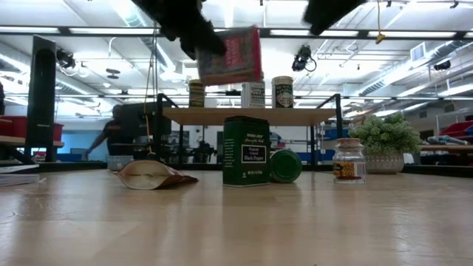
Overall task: Shelf spices
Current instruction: Put the red can seasoning on the shelf
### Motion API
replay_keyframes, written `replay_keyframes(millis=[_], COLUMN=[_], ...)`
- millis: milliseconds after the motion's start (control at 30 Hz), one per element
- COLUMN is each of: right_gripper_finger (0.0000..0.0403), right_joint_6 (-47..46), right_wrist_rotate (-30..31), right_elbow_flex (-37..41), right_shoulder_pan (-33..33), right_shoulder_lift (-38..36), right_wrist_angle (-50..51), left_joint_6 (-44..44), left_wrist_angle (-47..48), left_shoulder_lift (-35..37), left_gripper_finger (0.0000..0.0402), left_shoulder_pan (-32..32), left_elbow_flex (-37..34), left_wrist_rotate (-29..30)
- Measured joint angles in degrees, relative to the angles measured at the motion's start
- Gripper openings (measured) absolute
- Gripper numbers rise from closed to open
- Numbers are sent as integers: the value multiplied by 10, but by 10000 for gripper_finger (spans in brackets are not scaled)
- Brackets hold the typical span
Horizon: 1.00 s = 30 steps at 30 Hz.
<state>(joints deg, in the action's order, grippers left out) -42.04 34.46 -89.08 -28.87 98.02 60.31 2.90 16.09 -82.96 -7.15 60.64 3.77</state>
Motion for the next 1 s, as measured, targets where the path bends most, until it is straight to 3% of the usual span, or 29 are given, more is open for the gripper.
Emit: replay_keyframes(millis=[167,333,467,567,600,767,1000], right_gripper_finger=[233,226,221,216,215,203,191], right_joint_6=[-154,-276,-365,-476,-526,-747,-650], right_wrist_rotate=[132,261,395,530,549,540,534], right_elbow_flex=[0,23,101,189,217,293,270], right_shoulder_pan=[-105,-173,-200,-215,-216,-166,-84], right_shoulder_lift=[0,1,2,2,2,3,3], right_wrist_angle=[59,57,7,-40,-44,-82,-113], left_joint_6=[-17,-36,-52,-73,-79,-91,-91], left_wrist_angle=[-116,-361,-563,-669,-693,-712,-702], left_shoulder_lift=[35,45,46,46,46,45,38], left_gripper_finger=[203,202,202,202,202,203,205], left_shoulder_pan=[24,35,34,35,35,34,34], left_elbow_flex=[-63,-139,-191,-219,-226,-236,-236], left_wrist_rotate=[-10,-57,-73,-81,-84,-86,-73])
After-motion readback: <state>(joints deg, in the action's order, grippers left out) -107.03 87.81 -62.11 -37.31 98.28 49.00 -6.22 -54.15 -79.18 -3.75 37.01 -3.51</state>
